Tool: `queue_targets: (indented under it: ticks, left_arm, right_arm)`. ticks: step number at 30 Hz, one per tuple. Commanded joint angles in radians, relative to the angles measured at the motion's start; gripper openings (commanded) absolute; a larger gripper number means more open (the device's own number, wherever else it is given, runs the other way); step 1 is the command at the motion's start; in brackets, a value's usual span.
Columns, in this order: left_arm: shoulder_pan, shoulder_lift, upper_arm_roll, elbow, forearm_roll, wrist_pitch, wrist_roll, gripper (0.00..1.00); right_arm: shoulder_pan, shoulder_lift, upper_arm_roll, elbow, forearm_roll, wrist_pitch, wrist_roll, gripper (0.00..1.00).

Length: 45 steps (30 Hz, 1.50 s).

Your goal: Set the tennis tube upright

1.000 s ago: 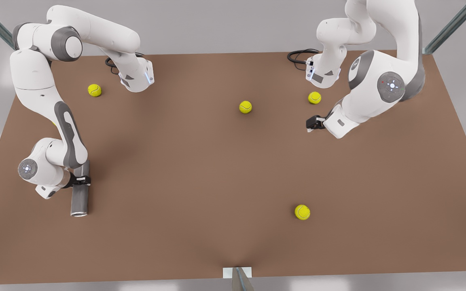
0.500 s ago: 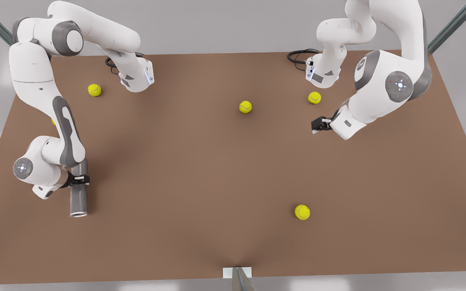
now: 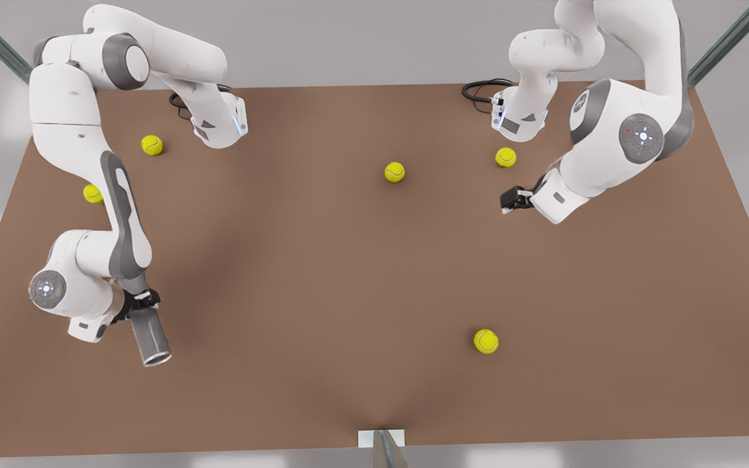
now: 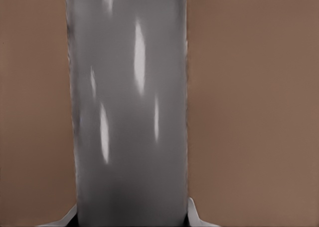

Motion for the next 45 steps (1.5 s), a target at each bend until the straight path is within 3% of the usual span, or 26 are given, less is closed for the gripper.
queue_targets:
  ticks: [1, 12, 18, 25, 35, 43, 45]
  left_arm:
    - [-0.003, 0.0, 0.0, 0.0, -0.001, 0.0, -0.001, 1.0]
    - [-0.014, -0.005, -0.005, 0.018, 0.001, -0.006, -0.071, 1.0]
    - [-0.02, -0.003, -0.006, 0.068, 0.027, -0.023, 0.104, 1.0]
    - [-0.003, 0.008, -0.005, 0.058, 0.015, -0.023, 0.042, 1.0]
    - [0.044, 0.052, 0.006, 0.069, -0.01, -0.014, 0.05, 1.0]
    - [0.086, 0.095, 0.007, 0.057, -0.209, 0.029, 0.039, 1.0]
    - [0.193, 0.049, 0.003, -0.095, -0.399, 0.159, 0.001, 1.0]
  right_arm:
    - [0.005, 0.004, 0.0, 0.002, -0.008, 0.0, 0.003, 0.75]
    - [0.195, 0.028, 0.005, 0.022, 0.043, -0.025, -0.267, 0.75]
    - [0.327, 0.082, 0.005, 0.099, 0.152, -0.022, -0.478, 0.75]
    - [0.485, 0.171, 0.003, 0.22, 0.25, 0.001, -0.581, 0.75]
    - [0.629, 0.162, -0.006, 0.248, 0.302, -0.005, -0.814, 0.75]
    - [0.703, 0.252, -0.027, 0.251, 0.314, 0.069, -0.837, 0.75]
    - [0.712, 0.254, -0.038, 0.251, 0.323, 0.069, -0.827, 0.8]
